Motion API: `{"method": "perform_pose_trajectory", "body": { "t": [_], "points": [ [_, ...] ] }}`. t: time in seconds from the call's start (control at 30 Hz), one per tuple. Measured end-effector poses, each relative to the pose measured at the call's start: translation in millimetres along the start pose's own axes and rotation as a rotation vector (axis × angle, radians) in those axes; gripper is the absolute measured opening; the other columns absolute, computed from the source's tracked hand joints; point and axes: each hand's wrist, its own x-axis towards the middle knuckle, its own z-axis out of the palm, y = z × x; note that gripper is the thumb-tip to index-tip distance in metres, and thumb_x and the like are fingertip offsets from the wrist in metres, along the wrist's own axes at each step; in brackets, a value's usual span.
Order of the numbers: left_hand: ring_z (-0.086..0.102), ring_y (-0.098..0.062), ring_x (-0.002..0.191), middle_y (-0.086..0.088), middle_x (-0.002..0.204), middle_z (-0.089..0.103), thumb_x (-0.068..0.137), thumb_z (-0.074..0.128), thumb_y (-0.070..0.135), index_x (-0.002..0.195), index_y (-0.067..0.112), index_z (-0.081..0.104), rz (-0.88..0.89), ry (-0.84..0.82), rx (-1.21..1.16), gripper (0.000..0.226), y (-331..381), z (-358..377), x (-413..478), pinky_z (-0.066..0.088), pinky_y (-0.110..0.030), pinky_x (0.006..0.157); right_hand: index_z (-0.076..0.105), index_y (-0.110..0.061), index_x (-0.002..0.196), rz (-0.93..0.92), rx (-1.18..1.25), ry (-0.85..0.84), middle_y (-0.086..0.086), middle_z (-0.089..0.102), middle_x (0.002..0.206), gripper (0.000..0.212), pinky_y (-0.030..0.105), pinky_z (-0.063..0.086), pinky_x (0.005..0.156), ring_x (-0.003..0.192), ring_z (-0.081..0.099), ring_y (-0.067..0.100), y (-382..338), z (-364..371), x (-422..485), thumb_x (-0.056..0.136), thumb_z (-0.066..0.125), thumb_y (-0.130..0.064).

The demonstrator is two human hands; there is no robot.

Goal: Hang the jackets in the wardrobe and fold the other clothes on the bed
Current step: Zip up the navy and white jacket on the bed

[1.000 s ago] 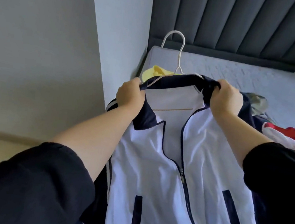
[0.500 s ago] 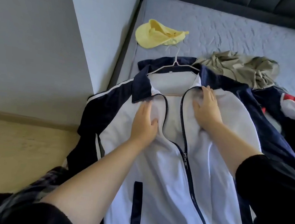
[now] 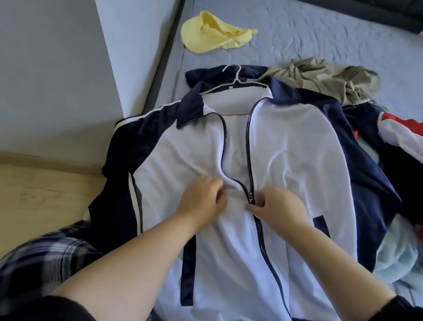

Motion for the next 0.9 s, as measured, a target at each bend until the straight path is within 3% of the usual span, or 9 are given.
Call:
{"method": "perform_pose_trajectory", "body": {
  "t": [0.1, 0.23, 0.33, 0.43, 0.57, 0.9],
  "points": [
    [0.052, -0.025, 0.078, 0.000, 0.070, 0.050, 0.088, 0.050, 0.022, 0.061, 0.018, 0.040, 0.006, -0.143, -0.003, 0.029, 1.9, 10.2, -13.8, 0.028, -0.031, 0.059, 0.051, -0.014, 0.062, 0.010, 0.057, -0.003, 0.002, 0.053, 0.063, 0.018, 0.026, 0.030, 0.046, 0.062, 0.047, 0.026, 0.3, 2.9, -0.9, 0.077, 0.057, -0.022],
    [0.049, -0.019, 0.074, 0.005, 0.068, 0.050, 0.086, 0.058, 0.038, 0.060, 0.020, 0.042, -0.098, -0.190, -0.131, 0.036, 0.2, 16.1, -13.3, 0.031, -0.029, 0.064, 0.045, -0.016, 0.053, 0.056, 0.203, -0.082, 0.001, 0.048, 0.054, 0.025, 0.026, 0.032, 0.047, 0.052, 0.041, 0.020, -4.7, 2.9, -1.7, 0.076, 0.053, -0.014],
    [0.042, -0.017, 0.089, 0.006, 0.086, 0.048, 0.081, 0.061, 0.054, 0.072, 0.022, 0.040, -0.112, -0.296, -0.008, 0.039, -2.1, 22.2, -14.3, 0.031, -0.027, 0.076, 0.058, -0.007, 0.058, 0.184, 0.737, -0.191, 0.007, 0.056, 0.047, 0.026, 0.022, 0.037, 0.041, 0.040, 0.044, 0.018, -10.6, -1.7, -4.6, 0.082, 0.051, -0.004],
    [0.043, -0.023, 0.108, 0.000, 0.109, 0.052, 0.077, 0.064, 0.053, 0.095, 0.018, 0.049, -0.150, -0.302, 0.017, 0.042, -1.9, 30.7, -16.8, 0.035, -0.030, 0.087, 0.057, -0.006, 0.063, 0.374, 1.203, -0.300, 0.006, 0.052, 0.046, 0.026, 0.017, 0.032, 0.036, 0.034, 0.040, 0.014, -11.8, -11.6, -3.5, 0.089, 0.051, -0.005],
    [0.043, -0.029, 0.115, -0.007, 0.121, 0.052, 0.078, 0.064, 0.048, 0.117, 0.013, 0.050, -0.121, -0.277, 0.096, 0.054, -2.2, 37.4, -17.7, 0.037, -0.037, 0.094, 0.056, -0.007, 0.066, 0.416, 1.169, -0.322, 0.003, 0.051, 0.044, 0.025, 0.014, 0.033, 0.036, 0.031, 0.037, 0.011, -14.5, -21.9, 2.7, 0.090, 0.051, -0.006],
    [0.044, -0.031, 0.116, -0.011, 0.124, 0.051, 0.081, 0.066, 0.046, 0.127, 0.015, 0.046, -0.087, -0.283, 0.154, 0.059, -8.3, 40.5, -15.1, 0.037, -0.037, 0.094, 0.056, -0.007, 0.065, 0.443, 0.952, -0.267, 0.003, 0.047, 0.044, 0.025, 0.014, 0.028, 0.038, 0.030, 0.032, 0.011, -51.0, -34.5, 29.7, 0.089, 0.048, -0.004]
  ]
}}
